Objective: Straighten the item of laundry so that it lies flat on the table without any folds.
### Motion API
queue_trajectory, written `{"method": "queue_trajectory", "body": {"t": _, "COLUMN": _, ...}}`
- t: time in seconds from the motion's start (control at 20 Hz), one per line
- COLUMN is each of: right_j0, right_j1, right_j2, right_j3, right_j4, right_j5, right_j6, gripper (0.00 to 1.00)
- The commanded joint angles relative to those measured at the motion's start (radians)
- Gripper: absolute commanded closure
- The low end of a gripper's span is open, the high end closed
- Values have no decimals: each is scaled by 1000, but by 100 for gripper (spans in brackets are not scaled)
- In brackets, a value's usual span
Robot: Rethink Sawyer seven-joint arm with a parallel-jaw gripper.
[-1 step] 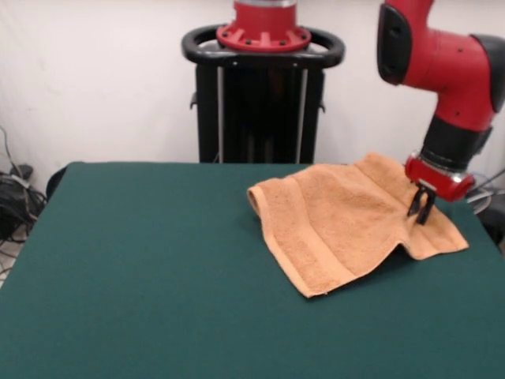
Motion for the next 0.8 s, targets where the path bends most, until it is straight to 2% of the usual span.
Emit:
{"method": "queue_trajectory", "body": {"t": 0.05, "right_j0": 21, "right_j1": 88, "right_j2": 248, "right_j3": -189, "right_j4": 24, "right_j5": 8, "right_j6": 75, "gripper": 100}}
{"method": "queue_trajectory", "body": {"t": 0.5, "right_j0": -47, "right_j1": 73, "right_j2": 316, "right_j3": -137, "right_j4": -40, "right_j5": -83, "right_j6": 66, "gripper": 100}}
{"method": "queue_trajectory", "body": {"t": 0.8, "right_j0": -36, "right_j1": 57, "right_j2": 308, "right_j3": -152, "right_j4": -19, "right_j5": -44, "right_j6": 88, "gripper": 100}}
